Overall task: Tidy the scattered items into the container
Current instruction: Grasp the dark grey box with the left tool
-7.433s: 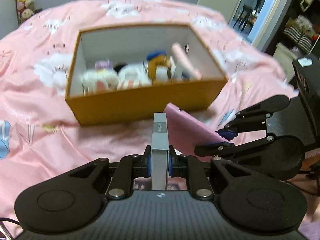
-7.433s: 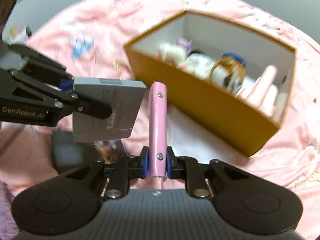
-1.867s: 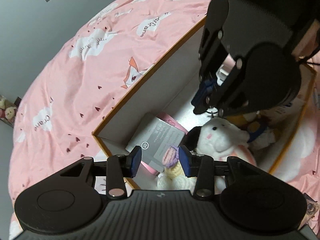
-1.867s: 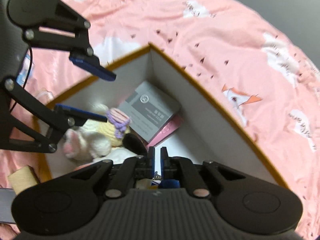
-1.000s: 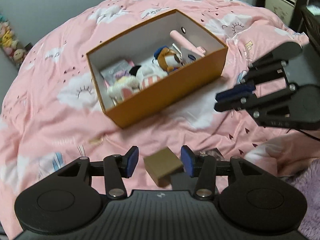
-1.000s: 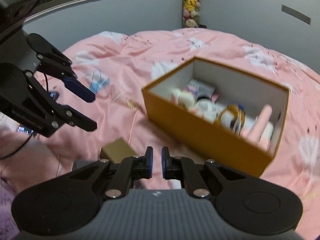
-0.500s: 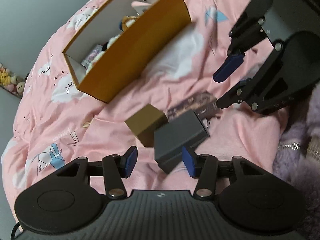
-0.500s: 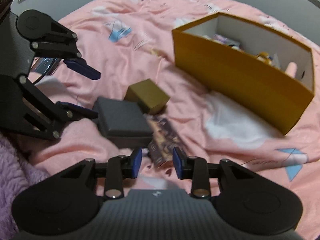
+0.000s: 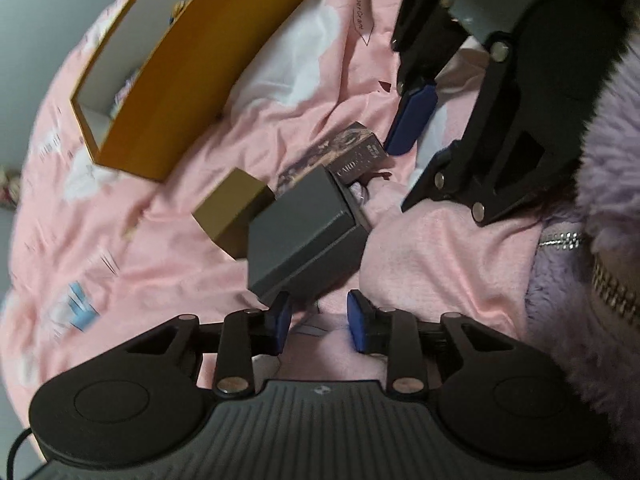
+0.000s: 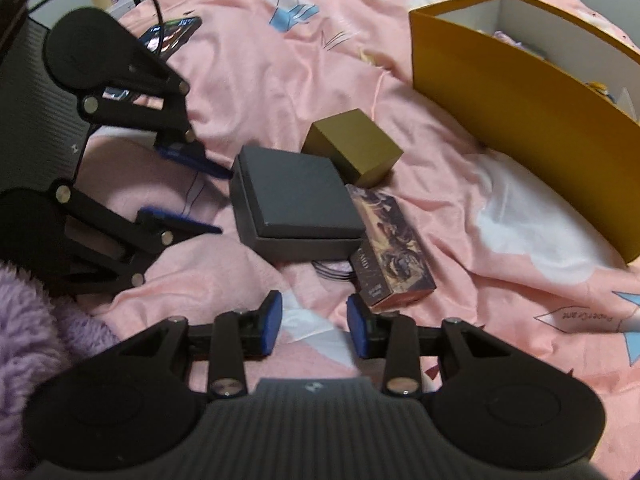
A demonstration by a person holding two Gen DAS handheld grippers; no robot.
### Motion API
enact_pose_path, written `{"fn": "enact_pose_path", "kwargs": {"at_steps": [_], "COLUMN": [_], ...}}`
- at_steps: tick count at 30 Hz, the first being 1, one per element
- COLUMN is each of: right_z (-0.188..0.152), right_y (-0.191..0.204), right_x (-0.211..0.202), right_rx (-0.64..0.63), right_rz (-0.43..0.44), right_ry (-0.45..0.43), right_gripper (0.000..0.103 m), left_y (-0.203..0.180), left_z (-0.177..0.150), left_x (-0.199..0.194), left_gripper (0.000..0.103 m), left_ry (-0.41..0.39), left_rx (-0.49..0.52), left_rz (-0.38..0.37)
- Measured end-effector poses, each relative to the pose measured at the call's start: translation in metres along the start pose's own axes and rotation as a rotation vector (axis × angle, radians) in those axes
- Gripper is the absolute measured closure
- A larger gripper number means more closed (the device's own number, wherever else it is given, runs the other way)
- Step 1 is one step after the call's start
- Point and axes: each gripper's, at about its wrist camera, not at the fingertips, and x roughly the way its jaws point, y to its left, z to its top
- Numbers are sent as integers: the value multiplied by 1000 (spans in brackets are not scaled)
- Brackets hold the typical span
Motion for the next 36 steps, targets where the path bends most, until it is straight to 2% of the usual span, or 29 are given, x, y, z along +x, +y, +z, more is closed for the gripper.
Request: {"fn": "enact_pose_path", "kwargs": {"at_steps": [4, 6, 11, 14, 22, 27, 29, 31, 33, 36], "right_z": [2, 3, 9, 14, 18, 17, 16, 16, 15, 16], "right_y": [-3, -6, -12, -16, -20, -20, -19, -18, -19, -20], "right_x": [6, 8, 5, 4, 2, 2, 3, 3, 2, 0], "right_rx": [11, 30, 64, 83, 93, 88, 75, 71, 74, 78], "right_rz": [24, 34, 26, 10, -6, -13, -17, -23, -46, -56], "right_ry": [12, 10, -18, -37, -40, -46, -45, -40, -36, -42], "right_gripper": [65, 65, 65, 65, 65, 65, 65, 65, 65, 65], "left_y": [-6, -8, -10, -9, -12, -11, -11, -10, -8, -9], "left_z": [0, 0, 1, 2, 4, 7, 6, 5, 5, 5], "left_x": [3, 5, 4, 4, 3, 7, 7, 4, 1, 3], "left_gripper": [63, 54, 45, 41, 40, 33, 34, 43, 61, 60], "left_ry": [-22, -49, -116, -150, -202, -237, -241, -232, -206, -213], "left_rx": [42, 68, 122, 162, 310, 365, 393, 433, 458, 481], "left_rz": [70, 120, 194, 209, 207, 190, 179, 145, 70, 65]}}
